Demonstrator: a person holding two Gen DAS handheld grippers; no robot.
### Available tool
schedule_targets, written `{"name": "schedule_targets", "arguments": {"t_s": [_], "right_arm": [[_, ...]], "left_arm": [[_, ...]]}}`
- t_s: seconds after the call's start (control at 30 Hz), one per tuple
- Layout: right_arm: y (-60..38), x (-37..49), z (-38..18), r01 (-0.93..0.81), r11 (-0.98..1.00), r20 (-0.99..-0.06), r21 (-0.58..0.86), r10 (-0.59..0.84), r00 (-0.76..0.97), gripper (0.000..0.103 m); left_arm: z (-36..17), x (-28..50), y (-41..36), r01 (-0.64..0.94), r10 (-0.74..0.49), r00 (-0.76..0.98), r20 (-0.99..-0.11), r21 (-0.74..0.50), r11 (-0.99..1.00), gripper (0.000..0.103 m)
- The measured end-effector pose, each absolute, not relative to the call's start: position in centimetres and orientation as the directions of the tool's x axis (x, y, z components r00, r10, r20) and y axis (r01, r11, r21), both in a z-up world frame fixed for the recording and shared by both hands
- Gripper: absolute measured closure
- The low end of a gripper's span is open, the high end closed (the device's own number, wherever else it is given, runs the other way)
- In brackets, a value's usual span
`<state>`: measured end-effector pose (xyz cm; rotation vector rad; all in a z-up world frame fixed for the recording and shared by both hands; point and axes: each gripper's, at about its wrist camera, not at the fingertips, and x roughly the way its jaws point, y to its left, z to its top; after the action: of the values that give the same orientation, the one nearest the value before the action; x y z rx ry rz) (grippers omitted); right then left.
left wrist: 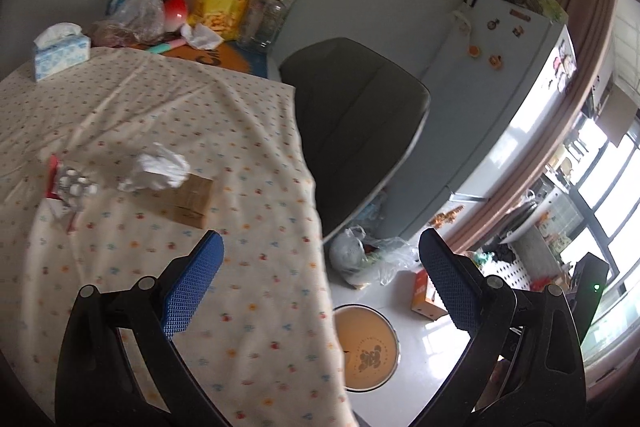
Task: Collect trash
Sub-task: 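Move both tools back over the table toward the pill pack and box, then grasp the blister pill pack with the left gripper while the right gripper grasps the cardboard box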
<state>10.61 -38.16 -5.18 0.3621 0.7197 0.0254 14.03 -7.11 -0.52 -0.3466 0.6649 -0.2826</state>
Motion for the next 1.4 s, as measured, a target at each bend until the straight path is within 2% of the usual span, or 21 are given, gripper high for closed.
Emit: {"name": "schedule_targets", "arguments": {"t_s": [0.53, 0.8, 0.9, 1.0, 1.13, 1.33, 1.4], "right_arm": [[-28.6, 12.2, -2.5, -0.084, 0.942, -0.613, 0.326, 0.278, 0.74, 0.008], [-26.3, 13.7, -2.6, -0.133, 0.921, -0.61, 0.366, 0.345, 0.713, 0.008], [-25.0, 14.3, -2.8, -0.164, 0.913, -0.607, 0.373, 0.374, 0.701, 0.01], [-23.5, 15.1, -3.2, -0.204, 0.905, -0.613, 0.373, 0.405, 0.678, 0.014], [-21.4, 16.3, -3.9, -0.248, 0.895, -0.635, 0.371, 0.44, 0.635, 0.026], [-17.9, 18.6, -5.3, -0.298, 0.889, -0.669, 0.347, 0.458, 0.586, 0.031], [-16.7, 19.5, -5.7, -0.309, 0.888, -0.683, 0.339, 0.459, 0.569, 0.033]], "left_arm": [[-0.5, 13.2, 1.7, -0.009, -0.241, 0.812, -0.532, -0.423, 0.906, 0.007], [-2.0, 14.5, 4.1, -0.077, -0.156, 0.797, -0.583, -0.355, 0.932, 0.028], [-2.7, 15.1, 4.6, -0.093, -0.119, 0.784, -0.609, -0.306, 0.948, 0.032], [-3.3, 15.5, 5.5, -0.11, -0.095, 0.771, -0.63, -0.279, 0.954, 0.037], [-3.8, 15.3, 7.1, -0.132, -0.068, 0.765, -0.64, -0.259, 0.957, 0.04], [-4.6, 15.4, 9.2, -0.157, -0.037, 0.755, -0.654, -0.235, 0.959, 0.045], [-4.8, 15.5, 9.4, -0.156, -0.032, 0.754, -0.657, -0.226, 0.962, 0.05]]}}
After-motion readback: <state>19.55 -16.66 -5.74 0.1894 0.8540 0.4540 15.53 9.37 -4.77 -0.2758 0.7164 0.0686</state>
